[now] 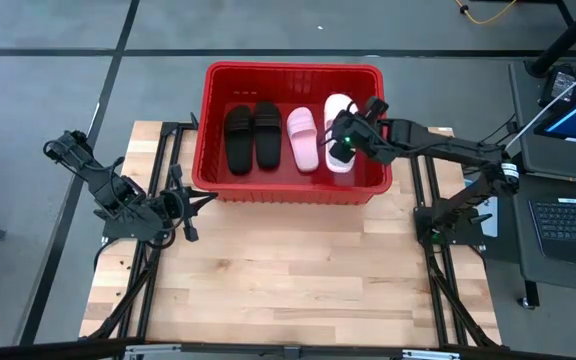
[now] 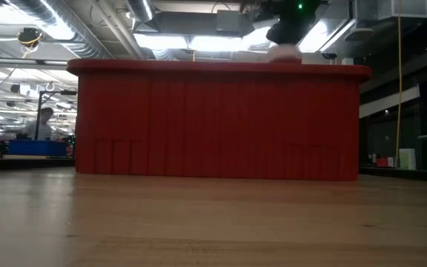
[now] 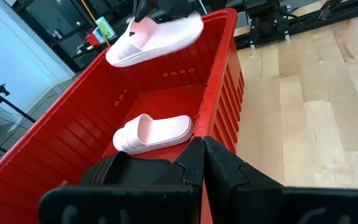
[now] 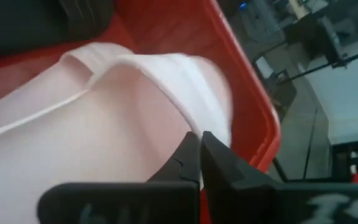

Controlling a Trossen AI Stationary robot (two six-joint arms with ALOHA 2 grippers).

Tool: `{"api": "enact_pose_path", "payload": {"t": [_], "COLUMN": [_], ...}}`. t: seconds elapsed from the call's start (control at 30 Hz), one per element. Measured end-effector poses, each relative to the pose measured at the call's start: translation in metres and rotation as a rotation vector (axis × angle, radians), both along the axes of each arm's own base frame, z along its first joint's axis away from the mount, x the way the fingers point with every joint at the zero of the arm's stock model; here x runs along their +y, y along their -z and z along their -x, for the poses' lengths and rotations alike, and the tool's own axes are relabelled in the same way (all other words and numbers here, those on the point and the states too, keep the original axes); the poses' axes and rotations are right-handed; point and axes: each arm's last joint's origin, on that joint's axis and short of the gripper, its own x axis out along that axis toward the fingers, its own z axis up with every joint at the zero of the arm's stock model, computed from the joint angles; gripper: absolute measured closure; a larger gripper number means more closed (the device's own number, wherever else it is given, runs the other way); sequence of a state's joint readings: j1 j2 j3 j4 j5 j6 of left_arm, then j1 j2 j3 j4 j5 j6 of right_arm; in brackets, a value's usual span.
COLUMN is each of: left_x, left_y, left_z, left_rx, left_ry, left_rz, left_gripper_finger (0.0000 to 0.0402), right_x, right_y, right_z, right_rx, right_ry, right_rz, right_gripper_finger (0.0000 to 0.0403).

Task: Pick and place slides into bin
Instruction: Put the pink slipper into the red bin

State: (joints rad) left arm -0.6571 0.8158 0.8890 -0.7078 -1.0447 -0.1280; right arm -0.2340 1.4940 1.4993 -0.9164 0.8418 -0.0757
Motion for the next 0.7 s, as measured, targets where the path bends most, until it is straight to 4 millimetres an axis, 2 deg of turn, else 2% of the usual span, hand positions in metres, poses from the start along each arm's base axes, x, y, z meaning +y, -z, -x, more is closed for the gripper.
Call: {"api": "enact_pose_path", "payload": {"t": [0.13, 0.43, 0.7], "left_x": [0.000, 0.000, 0.000], "left_y": [0.000, 0.001, 0.001], "left_z": [0.000, 0.001, 0.001], "left_rx": [0.001, 0.013, 0.012], "left_ry": [0.000, 0.000, 0.000], "left_rz": [-0.001, -0.010, -0.009], "left_gripper_finger": [0.0400, 0.0400, 0.0400], "right_x": [-0.011, -0.036, -0.053], "right_y": [0.014, 0.058, 0.080], "right_z": [0.004, 0.006, 0.008], "right_rx": [0.031, 0.069, 0.019], "right_ry": [0.033, 0.061, 0.035], "right_rz": [-0.021, -0.015, -0.023], "right_gripper_finger": [0.0399, 0.0399, 0.0400]}}
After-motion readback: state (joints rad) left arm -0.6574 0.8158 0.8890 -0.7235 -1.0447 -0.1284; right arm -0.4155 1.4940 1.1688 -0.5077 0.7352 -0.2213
